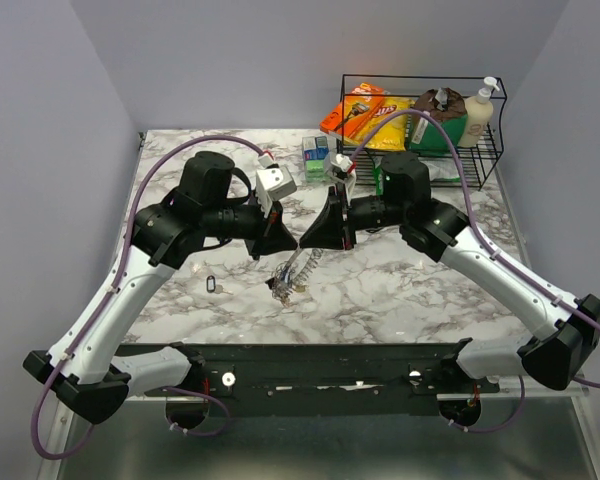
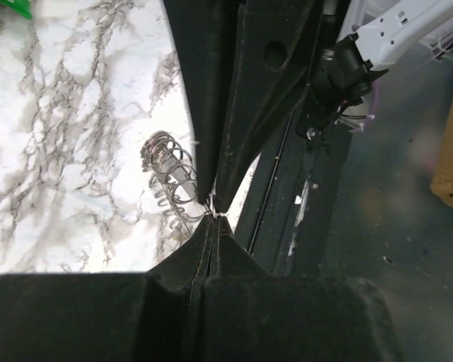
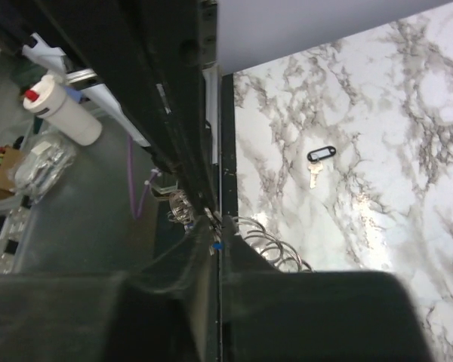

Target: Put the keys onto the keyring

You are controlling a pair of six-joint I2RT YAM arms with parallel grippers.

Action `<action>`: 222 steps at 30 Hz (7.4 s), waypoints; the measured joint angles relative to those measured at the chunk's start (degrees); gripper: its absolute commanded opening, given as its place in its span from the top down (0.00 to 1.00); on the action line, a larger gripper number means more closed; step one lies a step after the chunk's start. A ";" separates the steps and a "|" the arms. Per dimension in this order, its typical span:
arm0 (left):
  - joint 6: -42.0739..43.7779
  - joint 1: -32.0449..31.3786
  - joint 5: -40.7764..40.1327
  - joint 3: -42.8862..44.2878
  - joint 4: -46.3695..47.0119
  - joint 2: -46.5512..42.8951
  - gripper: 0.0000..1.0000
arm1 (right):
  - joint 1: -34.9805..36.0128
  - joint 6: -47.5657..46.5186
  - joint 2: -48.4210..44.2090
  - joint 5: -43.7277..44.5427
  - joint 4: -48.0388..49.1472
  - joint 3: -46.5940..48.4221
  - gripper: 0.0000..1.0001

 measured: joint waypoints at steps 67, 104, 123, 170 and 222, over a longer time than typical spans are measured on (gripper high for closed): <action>-20.22 6.49 22.95 -15.82 41.88 -7.32 0.48 | -0.20 3.67 -20.09 1.53 43.87 -25.31 1.00; -24.63 1.75 -5.09 -38.40 46.60 8.09 0.44 | -4.44 18.47 -18.93 34.14 21.03 -46.82 0.56; -30.67 -6.64 -7.50 -39.67 55.28 20.33 0.44 | -6.95 28.41 -17.53 32.70 9.88 -54.10 0.25; -29.83 -7.80 -8.90 -38.58 54.58 21.70 0.45 | -11.10 28.02 -2.86 20.83 20.20 -53.96 0.61; -29.68 -7.80 -9.51 -38.25 54.16 21.99 0.47 | -11.10 21.42 1.42 18.99 15.54 -49.00 0.71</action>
